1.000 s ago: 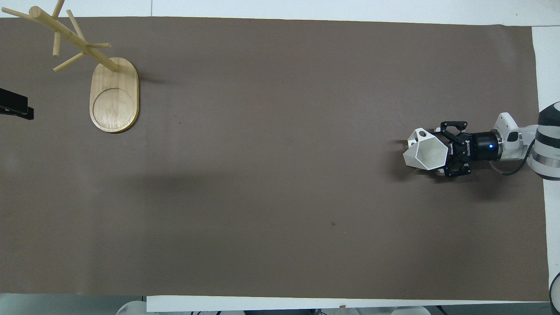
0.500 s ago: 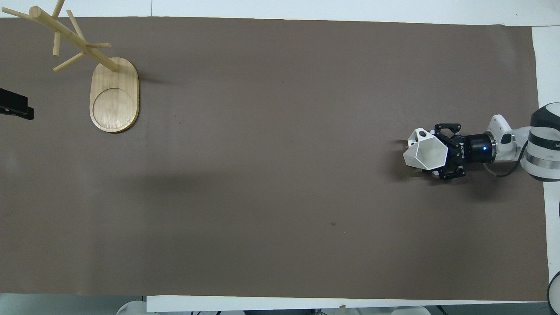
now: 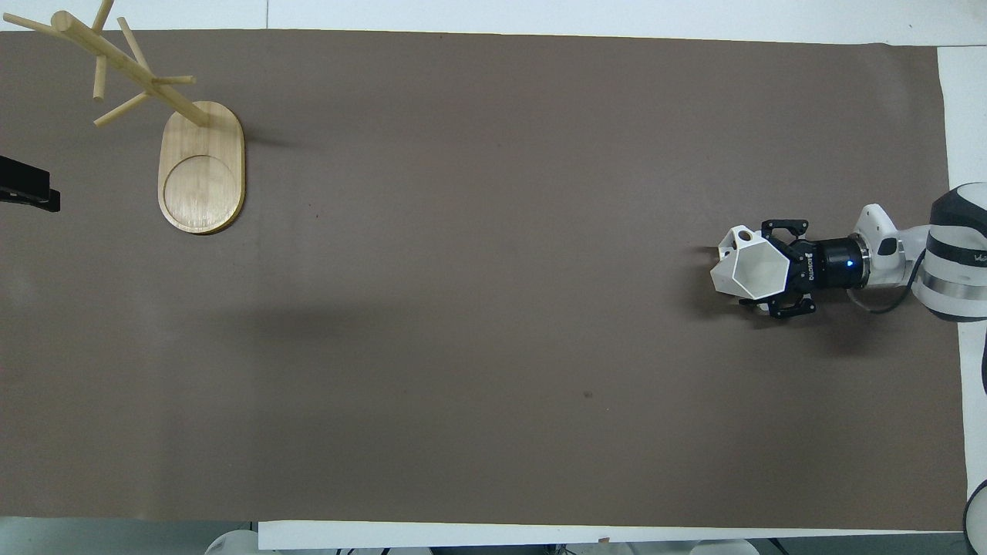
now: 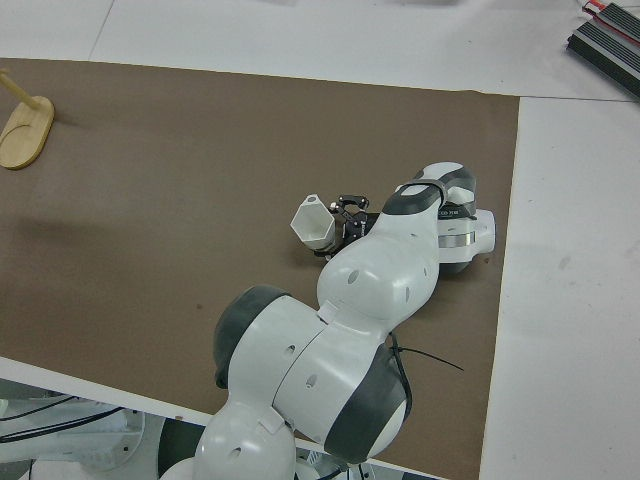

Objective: Hang cup on rack
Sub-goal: 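Close the right gripper on the white cup's rim, then lift the white cup with the right gripper and carry it toward center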

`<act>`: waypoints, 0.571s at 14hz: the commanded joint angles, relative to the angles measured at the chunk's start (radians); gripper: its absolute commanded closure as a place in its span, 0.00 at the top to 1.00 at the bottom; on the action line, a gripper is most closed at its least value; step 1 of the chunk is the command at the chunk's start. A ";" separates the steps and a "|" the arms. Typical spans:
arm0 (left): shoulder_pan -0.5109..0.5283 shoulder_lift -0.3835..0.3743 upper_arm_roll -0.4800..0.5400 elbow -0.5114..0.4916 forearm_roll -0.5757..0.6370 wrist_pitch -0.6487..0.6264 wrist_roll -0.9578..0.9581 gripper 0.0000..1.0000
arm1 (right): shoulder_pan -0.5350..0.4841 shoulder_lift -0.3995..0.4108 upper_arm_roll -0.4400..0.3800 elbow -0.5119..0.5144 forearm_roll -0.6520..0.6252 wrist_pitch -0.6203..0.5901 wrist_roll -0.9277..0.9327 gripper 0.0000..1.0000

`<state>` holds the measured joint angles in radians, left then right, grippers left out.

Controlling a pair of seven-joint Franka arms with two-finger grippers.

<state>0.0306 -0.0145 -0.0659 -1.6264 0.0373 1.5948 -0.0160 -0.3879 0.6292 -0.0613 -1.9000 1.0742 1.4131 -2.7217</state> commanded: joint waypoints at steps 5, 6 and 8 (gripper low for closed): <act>0.000 -0.032 0.005 -0.036 -0.007 0.002 0.008 1.00 | 0.014 -0.026 -0.002 -0.044 0.033 0.021 -0.067 1.00; 0.000 -0.032 0.005 -0.036 -0.007 0.002 0.008 1.00 | 0.014 -0.026 -0.002 -0.045 0.033 0.021 -0.069 1.00; 0.000 -0.032 0.005 -0.035 -0.007 0.004 0.008 1.00 | 0.015 -0.029 -0.002 -0.051 0.033 0.023 -0.067 1.00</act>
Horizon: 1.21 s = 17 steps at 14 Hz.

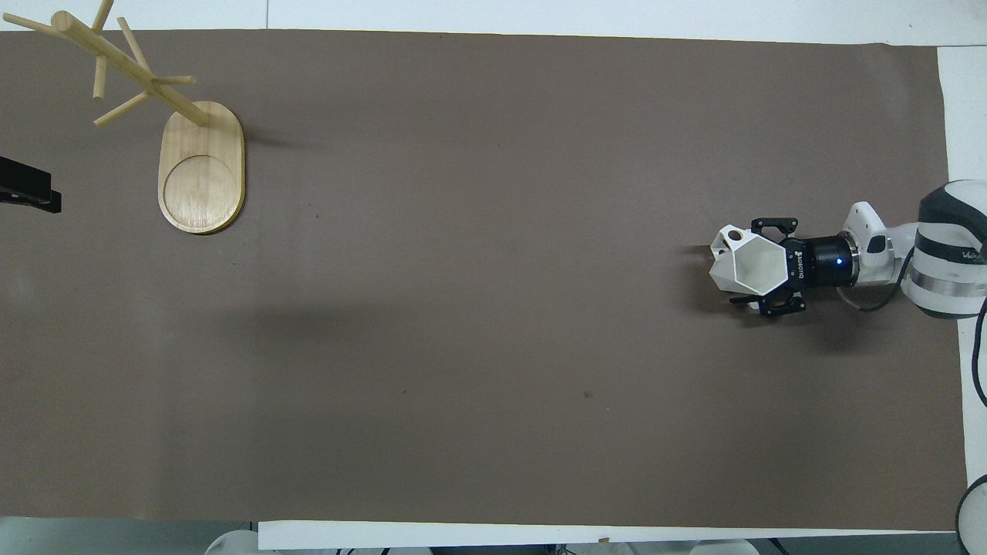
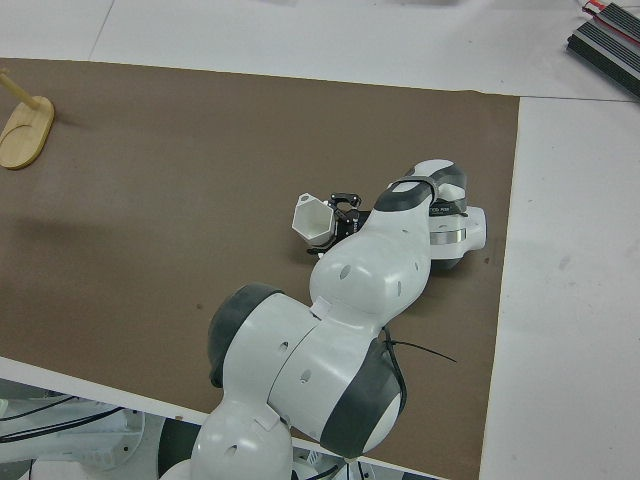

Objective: Hang cup on rack
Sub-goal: 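Lift the white cup with the right gripper and carry it toward center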

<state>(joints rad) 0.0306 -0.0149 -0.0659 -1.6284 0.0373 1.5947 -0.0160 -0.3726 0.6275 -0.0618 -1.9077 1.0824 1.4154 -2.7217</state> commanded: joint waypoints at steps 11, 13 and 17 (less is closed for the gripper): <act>0.000 -0.031 0.005 -0.031 -0.007 -0.013 0.002 1.00 | 0.027 -0.029 -0.001 -0.047 0.019 0.011 -0.128 1.00; 0.002 -0.031 0.005 -0.031 -0.007 -0.015 0.002 1.00 | 0.027 -0.029 -0.001 -0.048 0.014 0.011 -0.136 0.99; 0.003 -0.031 0.006 -0.034 -0.007 -0.016 0.001 1.00 | 0.026 -0.029 -0.003 -0.053 0.010 0.011 -0.156 0.58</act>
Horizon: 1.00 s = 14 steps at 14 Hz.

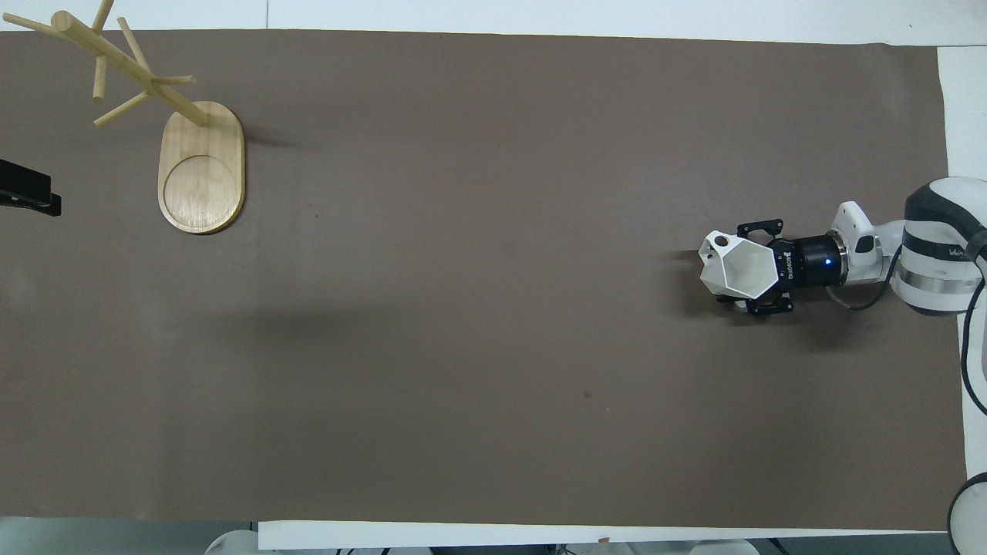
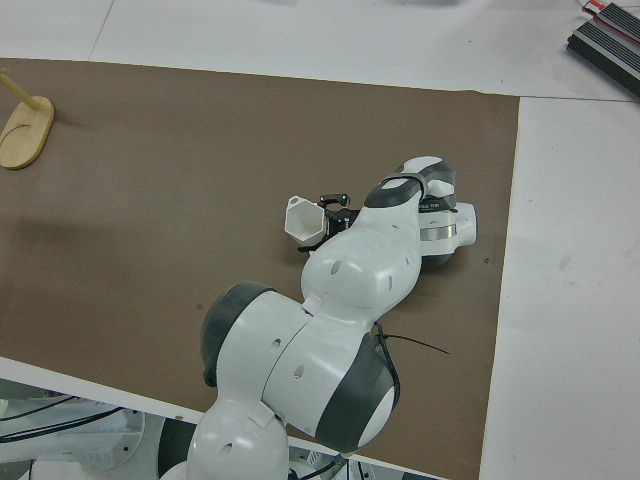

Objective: Hang cup on rack
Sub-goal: 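Lift the white cup with the right gripper and carry it toward center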

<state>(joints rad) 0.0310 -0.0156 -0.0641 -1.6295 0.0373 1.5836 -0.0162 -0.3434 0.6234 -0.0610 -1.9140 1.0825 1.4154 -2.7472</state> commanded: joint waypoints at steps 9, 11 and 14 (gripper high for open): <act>0.001 -0.029 0.004 -0.029 0.003 -0.014 -0.010 1.00 | 0.003 -0.077 -0.002 -0.051 0.008 0.028 -0.010 0.25; 0.001 -0.029 0.004 -0.029 0.003 -0.013 -0.028 1.00 | 0.027 -0.119 -0.002 -0.053 0.022 0.034 0.073 0.25; -0.016 -0.030 -0.003 -0.029 0.003 -0.028 -0.067 1.00 | 0.108 -0.126 0.000 -0.056 0.132 0.062 0.139 0.25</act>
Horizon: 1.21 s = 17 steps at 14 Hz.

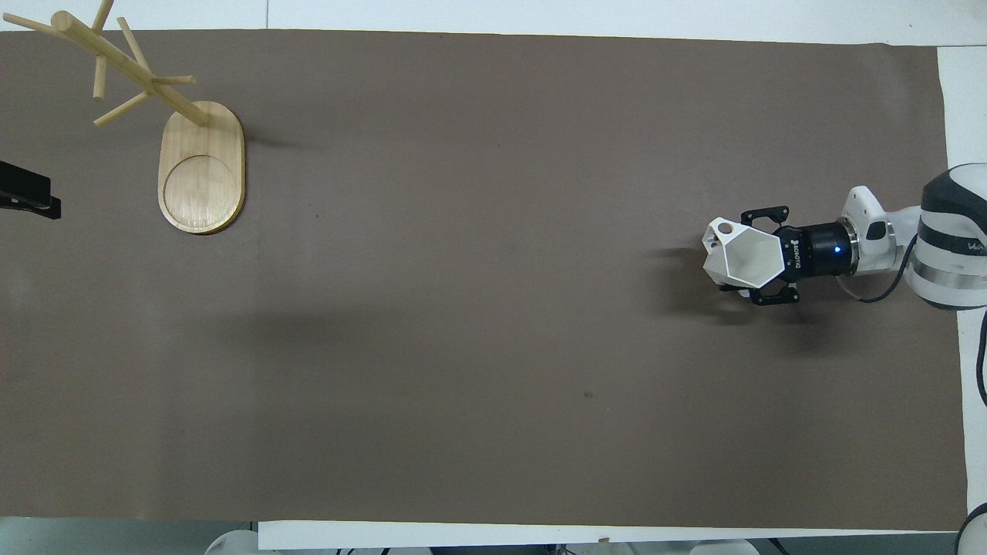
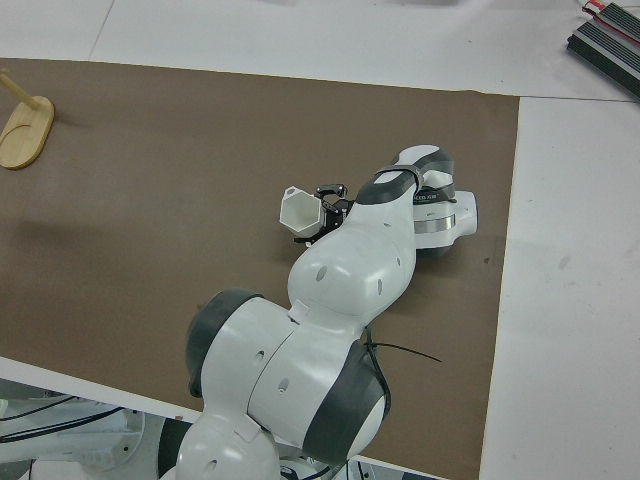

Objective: Hang cup on rack
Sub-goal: 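Lift the white cup with the right gripper and carry it toward center, then hold the cup with the right gripper while the left gripper reaches it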

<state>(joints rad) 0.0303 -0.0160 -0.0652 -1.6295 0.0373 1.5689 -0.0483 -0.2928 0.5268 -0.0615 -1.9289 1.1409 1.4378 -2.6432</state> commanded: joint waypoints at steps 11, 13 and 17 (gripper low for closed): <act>-0.548 0.079 -0.038 0.037 -0.074 0.155 -1.066 1.00 | 0.639 -0.120 0.000 -0.042 0.664 0.559 0.359 0.25; -0.634 0.201 -0.036 0.139 -0.076 0.149 -1.230 1.00 | 0.708 -0.122 0.000 -0.041 0.767 0.569 0.355 0.25; -0.659 0.300 -0.036 0.215 -0.103 0.149 -1.326 1.00 | 0.825 -0.189 0.000 -0.041 0.819 0.830 0.292 0.25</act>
<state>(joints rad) -0.6292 0.2481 -0.1189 -1.4703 -0.0372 1.7323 -1.3590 0.4933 0.3976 -0.0577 -1.9508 1.9392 2.1669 -2.3292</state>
